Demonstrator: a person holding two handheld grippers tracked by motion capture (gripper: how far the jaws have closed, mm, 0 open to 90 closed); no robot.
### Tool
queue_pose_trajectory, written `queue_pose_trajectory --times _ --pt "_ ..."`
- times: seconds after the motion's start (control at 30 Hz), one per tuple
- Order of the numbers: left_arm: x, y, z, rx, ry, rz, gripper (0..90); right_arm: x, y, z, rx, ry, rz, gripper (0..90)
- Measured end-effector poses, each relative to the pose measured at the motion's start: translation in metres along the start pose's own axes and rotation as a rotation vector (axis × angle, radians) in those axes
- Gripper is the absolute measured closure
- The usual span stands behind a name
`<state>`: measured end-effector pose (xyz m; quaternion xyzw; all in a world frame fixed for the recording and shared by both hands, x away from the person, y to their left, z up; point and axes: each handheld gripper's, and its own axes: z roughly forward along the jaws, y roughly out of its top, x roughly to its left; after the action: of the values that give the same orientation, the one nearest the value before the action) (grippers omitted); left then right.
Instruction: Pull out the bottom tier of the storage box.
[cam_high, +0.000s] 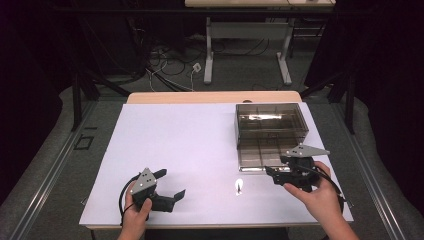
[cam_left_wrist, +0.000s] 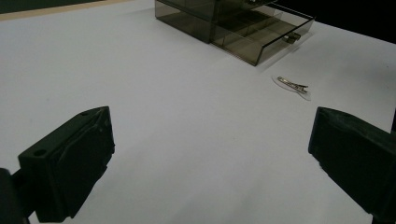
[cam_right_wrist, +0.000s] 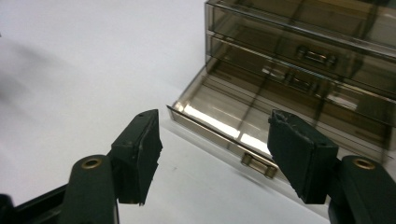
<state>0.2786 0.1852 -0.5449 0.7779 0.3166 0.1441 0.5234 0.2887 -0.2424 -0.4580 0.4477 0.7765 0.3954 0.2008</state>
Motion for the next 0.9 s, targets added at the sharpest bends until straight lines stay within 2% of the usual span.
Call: queue_pose_trajectory --times 0.2,0.3,0.47,0.63,0.9 --pt "0.000 0.000 0.000 -0.002 -0.003 -0.009 0.4 0.014 -0.001 0.009 -0.012 0.008 -0.044 33.6" --pt "0.000 0.000 -0.001 0.001 -0.001 0.001 0.4 0.021 -0.004 0.014 -0.004 0.024 -0.052 33.6" --pt "0.000 0.000 0.000 0.000 -0.002 -0.007 0.5 0.029 -0.009 0.024 -0.005 0.036 -0.056 33.6" --pt "0.000 0.000 -0.001 0.003 -0.001 0.001 0.5 0.038 -0.011 0.032 0.005 0.050 -0.084 35.3" --pt "0.001 -0.001 -0.002 0.000 0.000 0.001 0.5 0.050 -0.019 0.047 0.020 0.054 -0.091 37.6"
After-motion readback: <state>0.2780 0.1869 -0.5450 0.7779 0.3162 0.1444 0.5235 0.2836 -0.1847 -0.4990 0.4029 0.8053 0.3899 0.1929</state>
